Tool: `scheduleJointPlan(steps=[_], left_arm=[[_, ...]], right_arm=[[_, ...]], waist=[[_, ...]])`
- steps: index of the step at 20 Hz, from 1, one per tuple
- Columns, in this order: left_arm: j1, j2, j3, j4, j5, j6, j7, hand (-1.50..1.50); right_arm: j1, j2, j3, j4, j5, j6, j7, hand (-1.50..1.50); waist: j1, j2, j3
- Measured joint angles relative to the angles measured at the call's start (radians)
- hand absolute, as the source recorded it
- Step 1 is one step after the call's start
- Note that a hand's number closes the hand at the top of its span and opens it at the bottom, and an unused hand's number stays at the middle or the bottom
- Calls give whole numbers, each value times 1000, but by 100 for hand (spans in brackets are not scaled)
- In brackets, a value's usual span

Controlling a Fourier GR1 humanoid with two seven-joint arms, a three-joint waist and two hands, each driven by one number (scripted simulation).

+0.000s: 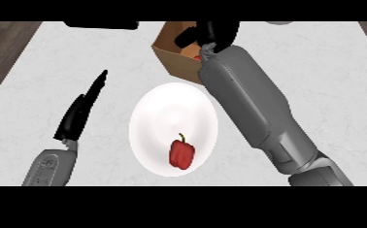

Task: Pick the tomato from the plate and place it in the cardboard box

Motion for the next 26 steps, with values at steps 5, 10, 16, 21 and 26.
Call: scheduleJointPlan(steps=[5, 10, 16, 21, 26], left_arm=[[2, -1, 6, -4, 3, 0, 10, 0], [12, 1, 17, 7, -3, 14, 0, 0], [45, 12, 29, -29, 12, -4, 12, 0], [57, 5, 31, -37, 7, 2, 7, 0], [72, 2, 31, -41, -3, 2, 1, 0]], right_arm=[[47, 0, -47, -11, -61, -206, -66, -150], [128, -2, -86, -56, -93, -378, -181, -150], [283, -19, -120, -181, -142, -478, -335, -150], [434, -51, -139, -308, -192, -518, -446, -150], [601, -89, -148, -464, -261, -521, -530, -150]], waist=[[-11, -2, 0], [-30, -5, 0], [-45, -11, 0], [-53, -13, 0], [-55, -13, 0]])
